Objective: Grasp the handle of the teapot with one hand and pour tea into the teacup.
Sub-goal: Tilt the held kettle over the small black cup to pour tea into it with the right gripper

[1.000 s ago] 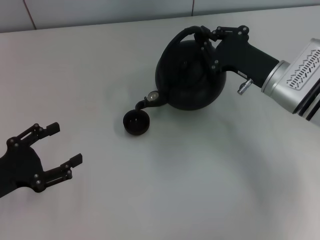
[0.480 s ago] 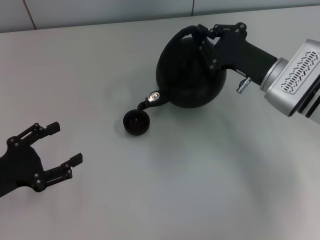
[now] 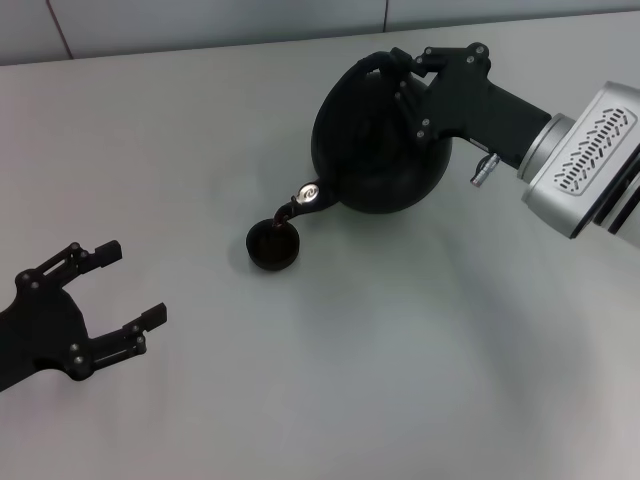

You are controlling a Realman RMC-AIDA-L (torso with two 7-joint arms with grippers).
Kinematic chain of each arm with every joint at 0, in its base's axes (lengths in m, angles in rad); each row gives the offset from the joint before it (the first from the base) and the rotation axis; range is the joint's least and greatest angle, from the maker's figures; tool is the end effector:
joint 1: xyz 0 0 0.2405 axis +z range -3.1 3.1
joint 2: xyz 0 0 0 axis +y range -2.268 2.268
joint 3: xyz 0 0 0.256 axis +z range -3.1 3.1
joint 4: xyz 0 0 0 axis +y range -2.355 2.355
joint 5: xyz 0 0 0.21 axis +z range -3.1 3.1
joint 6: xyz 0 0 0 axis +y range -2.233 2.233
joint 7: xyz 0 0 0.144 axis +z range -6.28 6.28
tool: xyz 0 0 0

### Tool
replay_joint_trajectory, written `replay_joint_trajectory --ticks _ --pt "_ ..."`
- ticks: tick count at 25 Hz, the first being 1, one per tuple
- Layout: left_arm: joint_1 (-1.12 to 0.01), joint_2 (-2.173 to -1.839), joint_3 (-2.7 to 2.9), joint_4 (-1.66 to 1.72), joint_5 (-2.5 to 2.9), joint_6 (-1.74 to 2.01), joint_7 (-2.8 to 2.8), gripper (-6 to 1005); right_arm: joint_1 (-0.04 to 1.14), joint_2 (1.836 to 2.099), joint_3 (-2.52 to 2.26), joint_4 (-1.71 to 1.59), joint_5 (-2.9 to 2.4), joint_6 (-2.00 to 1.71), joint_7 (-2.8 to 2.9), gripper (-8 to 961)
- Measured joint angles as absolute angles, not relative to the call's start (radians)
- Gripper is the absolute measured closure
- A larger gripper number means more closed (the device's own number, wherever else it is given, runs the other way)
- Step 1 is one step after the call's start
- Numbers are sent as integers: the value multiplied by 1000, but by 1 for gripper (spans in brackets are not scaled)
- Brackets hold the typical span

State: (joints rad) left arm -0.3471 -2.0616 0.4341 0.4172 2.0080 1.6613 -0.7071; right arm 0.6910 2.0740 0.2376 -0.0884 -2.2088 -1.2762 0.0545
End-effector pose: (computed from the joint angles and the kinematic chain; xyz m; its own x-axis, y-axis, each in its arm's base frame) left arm -0.3241 0.2534 -0.0054 0.8202 0.0239 0.5716 0.3069 -0.8616 -0.4043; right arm 0.2577 0.3709 -0.0353 0.8847 0.3321 -0.3270 -0.0927 -0.5624 -0.8217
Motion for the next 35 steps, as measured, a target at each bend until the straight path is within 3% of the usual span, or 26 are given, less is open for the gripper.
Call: replay_joint_trajectory --ticks 35 --pt "-348 -2062 434 417 2006 1660 -707 135 612 2081 278 15 -2103 -1238 317 863"
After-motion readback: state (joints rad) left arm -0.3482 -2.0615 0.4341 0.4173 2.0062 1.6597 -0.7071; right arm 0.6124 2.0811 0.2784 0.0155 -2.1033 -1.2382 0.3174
